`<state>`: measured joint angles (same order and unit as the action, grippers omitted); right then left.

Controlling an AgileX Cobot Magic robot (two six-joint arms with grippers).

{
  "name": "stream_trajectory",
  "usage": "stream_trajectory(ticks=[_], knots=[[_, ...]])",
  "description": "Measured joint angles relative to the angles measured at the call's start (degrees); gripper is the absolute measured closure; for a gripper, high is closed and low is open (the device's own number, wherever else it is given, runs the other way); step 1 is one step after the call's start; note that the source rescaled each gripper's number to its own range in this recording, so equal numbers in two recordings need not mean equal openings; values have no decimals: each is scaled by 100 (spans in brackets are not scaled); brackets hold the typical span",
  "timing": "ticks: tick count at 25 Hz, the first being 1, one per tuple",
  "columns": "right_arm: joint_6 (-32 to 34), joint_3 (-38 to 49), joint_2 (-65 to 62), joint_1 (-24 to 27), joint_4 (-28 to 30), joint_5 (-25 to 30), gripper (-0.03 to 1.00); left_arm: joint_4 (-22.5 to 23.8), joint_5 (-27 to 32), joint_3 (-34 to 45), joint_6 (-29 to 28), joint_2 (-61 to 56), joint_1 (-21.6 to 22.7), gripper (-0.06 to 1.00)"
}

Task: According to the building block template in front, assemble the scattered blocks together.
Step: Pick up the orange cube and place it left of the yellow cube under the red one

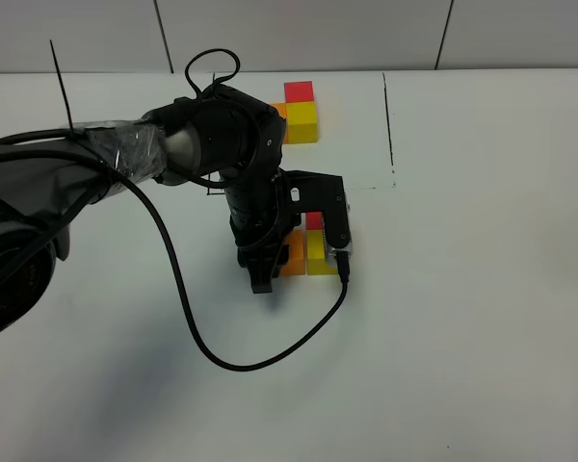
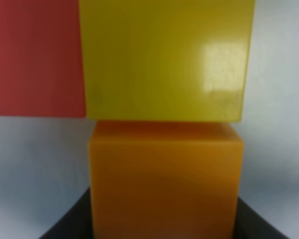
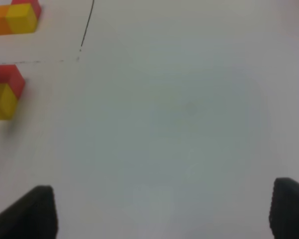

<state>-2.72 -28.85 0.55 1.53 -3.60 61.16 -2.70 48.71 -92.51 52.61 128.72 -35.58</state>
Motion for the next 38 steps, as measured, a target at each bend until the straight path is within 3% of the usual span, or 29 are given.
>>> stream_trajectory(ticks=[38], knots=[[0, 0, 0, 0, -6, 0, 24, -45, -35, 0, 0, 1, 0, 94]])
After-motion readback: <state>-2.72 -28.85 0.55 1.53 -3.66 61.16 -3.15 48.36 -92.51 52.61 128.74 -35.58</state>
